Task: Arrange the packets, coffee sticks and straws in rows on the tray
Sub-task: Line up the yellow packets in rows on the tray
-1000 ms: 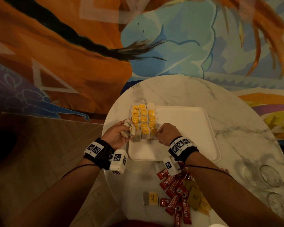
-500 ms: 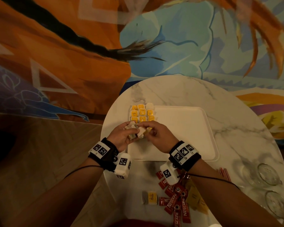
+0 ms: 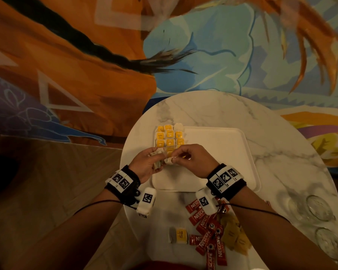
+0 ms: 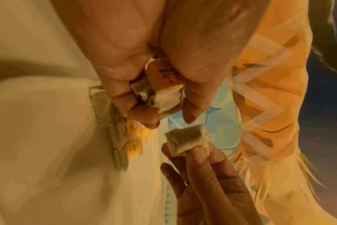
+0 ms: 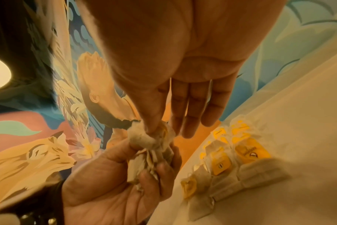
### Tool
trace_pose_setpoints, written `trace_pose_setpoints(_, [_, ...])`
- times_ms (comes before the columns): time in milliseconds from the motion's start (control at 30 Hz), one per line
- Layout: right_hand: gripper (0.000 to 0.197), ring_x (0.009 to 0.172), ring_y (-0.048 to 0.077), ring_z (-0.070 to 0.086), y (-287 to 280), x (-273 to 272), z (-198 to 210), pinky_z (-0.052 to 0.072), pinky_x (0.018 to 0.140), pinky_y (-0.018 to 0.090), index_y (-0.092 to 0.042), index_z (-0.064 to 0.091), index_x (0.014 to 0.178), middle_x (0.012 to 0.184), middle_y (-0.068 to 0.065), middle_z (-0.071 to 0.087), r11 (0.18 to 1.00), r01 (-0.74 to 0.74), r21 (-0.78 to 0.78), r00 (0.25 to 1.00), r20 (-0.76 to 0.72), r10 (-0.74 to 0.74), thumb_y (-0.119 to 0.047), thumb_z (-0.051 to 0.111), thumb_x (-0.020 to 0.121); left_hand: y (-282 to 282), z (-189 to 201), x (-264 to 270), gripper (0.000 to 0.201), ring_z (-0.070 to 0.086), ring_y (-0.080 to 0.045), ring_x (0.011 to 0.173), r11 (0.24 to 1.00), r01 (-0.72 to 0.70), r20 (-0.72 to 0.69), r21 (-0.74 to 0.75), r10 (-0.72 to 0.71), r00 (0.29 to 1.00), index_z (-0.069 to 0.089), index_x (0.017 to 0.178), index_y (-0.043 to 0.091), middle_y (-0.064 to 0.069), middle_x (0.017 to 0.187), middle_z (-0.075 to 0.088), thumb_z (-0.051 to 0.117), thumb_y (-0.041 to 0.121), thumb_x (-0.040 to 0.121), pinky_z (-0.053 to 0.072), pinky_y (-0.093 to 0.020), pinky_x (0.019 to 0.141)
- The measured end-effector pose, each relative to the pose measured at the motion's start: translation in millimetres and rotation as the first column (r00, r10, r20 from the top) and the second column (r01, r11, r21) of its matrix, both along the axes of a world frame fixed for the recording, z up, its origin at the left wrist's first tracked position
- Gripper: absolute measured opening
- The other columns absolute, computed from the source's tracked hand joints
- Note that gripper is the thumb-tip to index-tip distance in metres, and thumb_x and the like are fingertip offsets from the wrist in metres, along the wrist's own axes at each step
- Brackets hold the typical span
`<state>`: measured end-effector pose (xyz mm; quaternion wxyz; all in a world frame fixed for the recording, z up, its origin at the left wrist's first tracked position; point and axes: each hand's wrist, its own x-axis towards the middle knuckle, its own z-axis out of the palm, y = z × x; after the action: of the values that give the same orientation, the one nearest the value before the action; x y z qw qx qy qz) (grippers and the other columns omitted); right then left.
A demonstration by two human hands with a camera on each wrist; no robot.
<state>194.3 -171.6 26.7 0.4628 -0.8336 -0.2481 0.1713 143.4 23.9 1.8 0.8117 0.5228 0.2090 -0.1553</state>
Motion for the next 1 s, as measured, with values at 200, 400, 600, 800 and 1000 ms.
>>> trace_pose_setpoints(200, [0.007,0.081,0.012,0.070,-0.9,5.8,3.2,0.058,0.082,0.039,-0.019,0.075,0.086,0.085,-0.006,0.074,0.999,-0.022,-0.040,1.000,-0.008,0.022,-0.023,0.079,0.083,3.6,-0.1,-5.2,0.030,0.064,-0.016,0.077,0.997,0.043,0.031,0.057,-0.044,0.999,0.064,0.119,0.011,-0.005,0.091,0.070,0.069,0.017,0.090,0.049,-0.026,0.065])
trace_pose_setpoints(400, [0.005,0.079,0.005,0.066,3.1,5.5,3.9,0.055,0.075,0.026,-0.022,0.073,0.092,0.086,-0.009,0.071,0.998,-0.031,-0.050,0.999,0.032,0.033,-0.025,0.072,0.088,2.2,-1.9,-8.5,0.030,0.060,-0.016,0.070,0.976,0.148,0.064,0.158,-0.160,0.985,0.065,0.109,0.014,-0.004,0.083,0.066,0.076,0.006,0.083,0.046,-0.027,0.062])
trace_pose_setpoints(600, [0.003,0.080,0.005,0.066,8.3,2.2,7.0,0.053,0.075,0.021,-0.024,0.074,0.092,0.087,-0.010,0.071,0.999,-0.045,-0.006,0.999,0.018,0.045,-0.024,0.072,0.089,1.7,2.1,-9.3,0.024,0.058,-0.013,0.065,0.943,0.208,0.070,0.259,-0.233,0.970,0.067,0.108,0.009,-0.005,0.078,0.064,0.074,0.012,0.086,0.043,-0.024,0.054])
trace_pose_setpoints(800, [0.008,0.083,0.002,0.066,10.0,3.6,6.2,0.054,0.077,0.023,-0.022,0.075,0.095,0.091,-0.013,0.070,1.000,-0.028,0.007,0.999,0.020,0.028,-0.022,0.068,0.092,4.3,5.0,-9.0,0.015,0.057,-0.014,0.063,0.940,0.200,0.045,0.276,-0.221,0.974,0.070,0.098,0.012,0.000,0.073,0.064,0.072,0.024,0.088,0.041,-0.025,0.055])
trace_pose_setpoints(1000, [0.014,0.089,-0.005,0.064,11.0,3.3,-0.5,0.048,0.081,0.013,-0.014,0.075,0.103,0.096,-0.014,0.071,1.000,0.005,0.001,0.999,0.031,-0.005,-0.020,0.065,0.095,5.2,1.5,-6.8,0.007,0.052,-0.015,0.055,0.904,0.221,0.026,0.365,-0.247,0.969,0.071,0.085,0.008,-0.012,0.069,0.060,0.074,0.014,0.087,0.037,-0.023,0.047])
